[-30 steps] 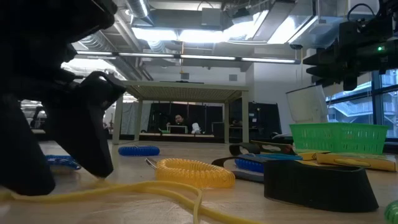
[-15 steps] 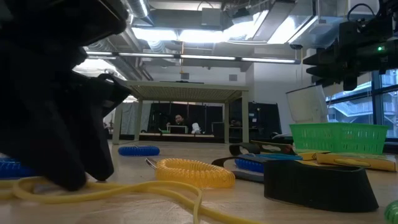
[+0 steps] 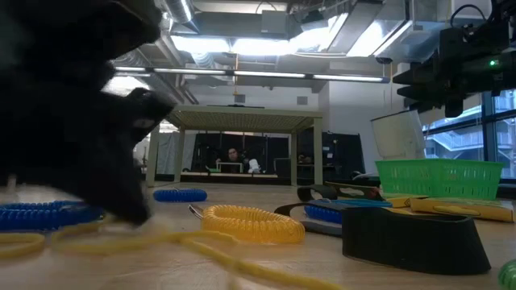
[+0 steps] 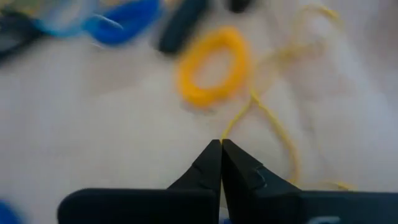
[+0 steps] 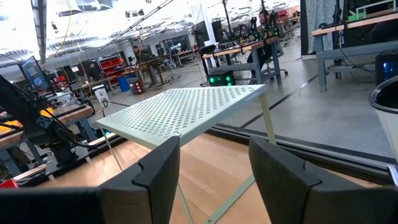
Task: Pick & Place Office Desk Supplies
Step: Put the yellow rubber band into the red bin
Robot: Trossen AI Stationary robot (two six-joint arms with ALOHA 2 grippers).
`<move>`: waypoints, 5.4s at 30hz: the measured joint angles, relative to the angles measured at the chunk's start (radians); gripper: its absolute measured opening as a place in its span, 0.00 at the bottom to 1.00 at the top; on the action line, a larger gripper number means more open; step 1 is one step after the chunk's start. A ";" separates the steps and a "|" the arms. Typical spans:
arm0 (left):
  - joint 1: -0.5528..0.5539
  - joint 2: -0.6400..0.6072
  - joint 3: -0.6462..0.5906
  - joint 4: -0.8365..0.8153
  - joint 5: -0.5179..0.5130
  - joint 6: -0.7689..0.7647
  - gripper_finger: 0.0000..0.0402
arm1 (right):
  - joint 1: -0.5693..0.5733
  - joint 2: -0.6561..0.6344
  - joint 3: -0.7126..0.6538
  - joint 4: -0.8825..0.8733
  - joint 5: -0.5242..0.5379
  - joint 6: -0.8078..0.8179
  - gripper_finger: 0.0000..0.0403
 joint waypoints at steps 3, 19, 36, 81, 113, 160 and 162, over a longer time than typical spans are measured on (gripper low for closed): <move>-0.001 -0.044 0.003 0.018 -0.087 0.009 0.00 | 0.000 0.000 0.000 0.000 0.000 0.000 0.48; -0.008 -0.141 0.005 0.085 -0.247 0.129 0.00 | 0.000 0.000 0.000 0.000 0.000 0.000 0.48; -0.006 -0.155 0.006 0.572 -0.666 0.597 0.01 | 0.000 0.000 0.000 0.000 0.000 0.000 0.48; 0.018 -0.481 0.007 -0.133 -0.232 -0.348 0.01 | 0.000 0.000 0.000 0.000 0.000 0.000 0.48; -0.295 -0.805 0.007 -1.084 0.704 -1.487 0.01 | 0.000 0.000 0.000 0.000 0.000 0.000 0.48; -0.112 -0.257 0.007 -0.279 0.159 -0.429 0.43 | 0.000 0.000 0.000 0.000 0.000 0.000 0.48; -0.100 -0.209 0.007 -0.190 0.197 -0.365 0.42 | 0.000 0.000 0.000 0.000 0.000 0.000 0.48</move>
